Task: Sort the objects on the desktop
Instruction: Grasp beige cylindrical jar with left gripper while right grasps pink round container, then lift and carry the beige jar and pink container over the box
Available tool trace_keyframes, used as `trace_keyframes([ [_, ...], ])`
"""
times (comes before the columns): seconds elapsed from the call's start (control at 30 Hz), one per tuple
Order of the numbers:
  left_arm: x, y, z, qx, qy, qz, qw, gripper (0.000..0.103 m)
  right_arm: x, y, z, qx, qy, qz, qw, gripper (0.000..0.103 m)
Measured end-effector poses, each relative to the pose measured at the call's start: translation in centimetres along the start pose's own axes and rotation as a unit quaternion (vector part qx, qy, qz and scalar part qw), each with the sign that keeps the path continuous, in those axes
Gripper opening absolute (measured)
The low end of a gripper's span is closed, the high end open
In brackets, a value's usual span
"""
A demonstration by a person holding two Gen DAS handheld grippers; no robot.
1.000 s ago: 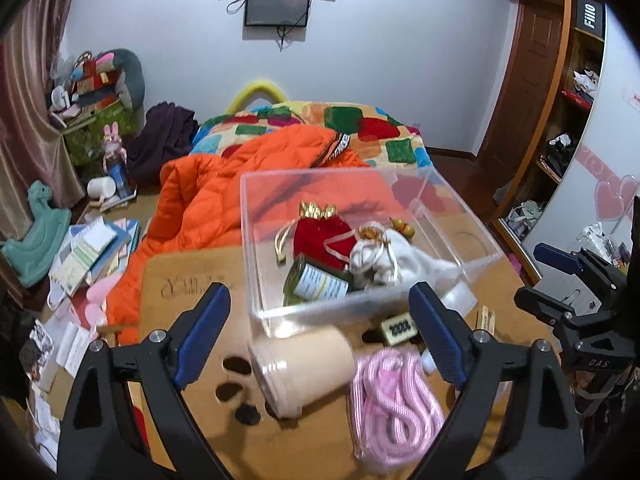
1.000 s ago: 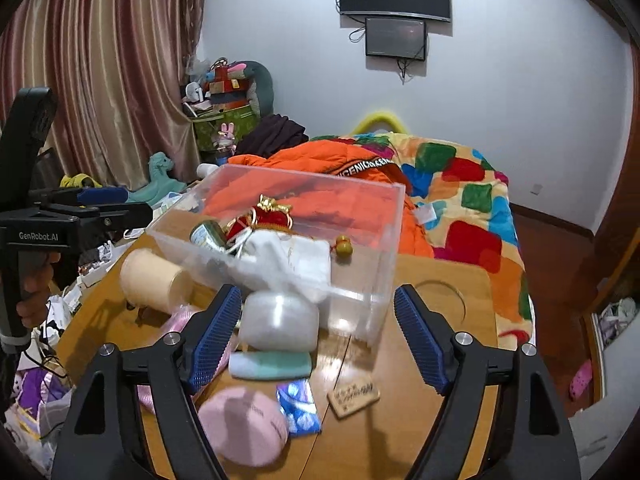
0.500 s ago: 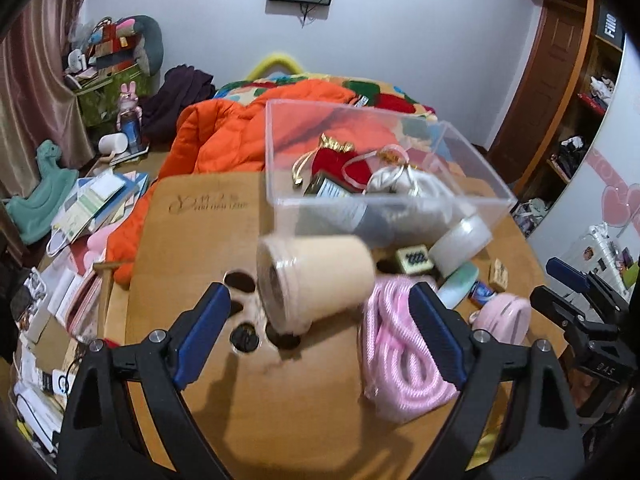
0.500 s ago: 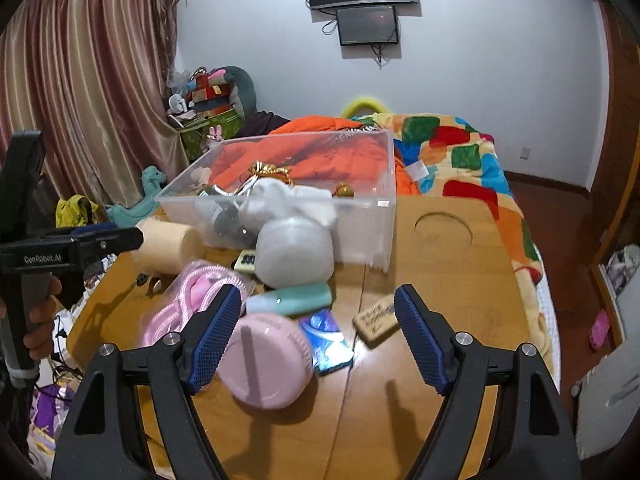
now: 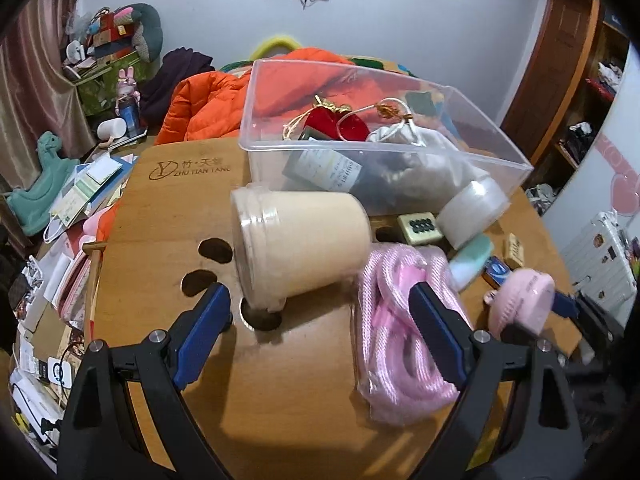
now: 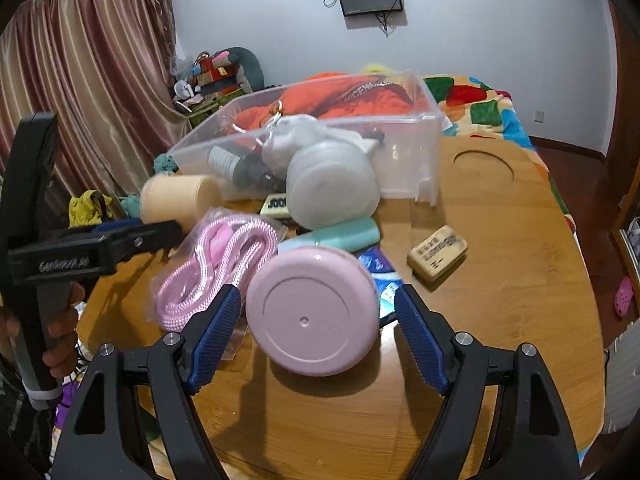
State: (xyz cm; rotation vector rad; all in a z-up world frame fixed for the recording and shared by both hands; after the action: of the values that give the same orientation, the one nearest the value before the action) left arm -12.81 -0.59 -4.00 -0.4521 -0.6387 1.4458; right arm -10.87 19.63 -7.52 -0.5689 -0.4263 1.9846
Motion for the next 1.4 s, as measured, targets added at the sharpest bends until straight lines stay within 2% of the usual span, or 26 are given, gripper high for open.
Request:
trace_keyframes([
  [0.2, -0.6, 1.6, 0.9, 0.002, -0.031, 0.018, 0.9993, 0.091, 0.3, 0.5, -0.5, 0.002, 0.000, -0.003, 1.000, 0.075],
  [0.27, -0.8, 2.4, 0.9, -0.005, -0.046, 0.016, 0.9988, 0.091, 0.6, 0.5, -0.5, 0.005, 0.009, 0.004, 1.000, 0.070],
  [0.3, -0.9, 2.6, 1.0, -0.006, -0.051, 0.017, 0.9986, 0.091, 0.7, 0.5, -0.4, 0.005, 0.013, 0.010, 1.000, 0.063],
  [0.53, -1.6, 3.4, 0.6, 0.007, -0.070, 0.038, 0.9968, 0.091, 0.9, 0.4, -0.4, 0.004, 0.020, 0.020, 1.000, 0.063],
  [0.6, -1.6, 3.3, 0.6, 0.015, -0.073, 0.026, 0.9969, 0.085, 0.9, 0.4, -0.4, 0.003, 0.021, 0.021, 1.000, 0.063],
  [0.87, -1.2, 2.4, 0.0, 0.033, -0.041, 0.045, 0.9976, 0.084, 0.8, 0.0, 0.2, 0.008, 0.018, 0.017, 1.000, 0.063],
  [1.03, -2.0, 1.5, -0.7, 0.037, -0.054, 0.041, 0.9970, 0.084, 1.1, -0.3, 0.6, 0.012, 0.024, 0.014, 1.000, 0.063],
  [1.07, -2.2, 1.3, -0.8, 0.039, -0.056, 0.041, 0.9968, 0.083, 1.1, -0.4, 0.8, 0.013, 0.025, 0.016, 0.999, 0.063],
  [1.1, -2.1, 0.9, -0.8, 0.046, -0.053, 0.036, 0.9969, 0.072, 1.1, -0.5, 0.9, 0.015, 0.025, 0.016, 0.999, 0.063],
  [1.13, -1.8, 0.3, -0.7, 0.053, -0.042, 0.038, 0.9969, 0.071, 1.1, -0.7, 1.1, 0.018, 0.023, 0.016, 0.999, 0.063],
  [1.17, -1.4, -0.3, -0.4, 0.063, -0.020, 0.058, 0.9961, 0.069, 1.0, -0.8, 1.3, 0.020, 0.021, 0.014, 0.999, 0.063],
  [1.27, -0.6, -1.0, -0.2, 0.072, 0.013, 0.064, 0.9953, 0.068, 1.0, -0.8, 1.8, 0.024, 0.019, 0.013, 0.999, 0.063],
  [1.4, -0.7, -1.1, -0.7, 0.069, 0.011, 0.048, 0.9964, 0.068, 1.1, -1.0, 2.1, 0.028, 0.025, 0.014, 0.999, 0.063],
])
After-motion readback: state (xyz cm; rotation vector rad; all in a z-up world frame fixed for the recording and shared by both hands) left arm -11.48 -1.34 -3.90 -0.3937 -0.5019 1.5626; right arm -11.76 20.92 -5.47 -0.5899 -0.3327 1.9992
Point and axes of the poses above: each gripper's, at about its wrist camera, not at the fingertips, and y roughly the way its jaws point, x to its right, z to its top, the point moved 3 cm from there along y, roughly the way its jaws point, and after that the axes turned 10 degrees about x, right-handed, at the moved point
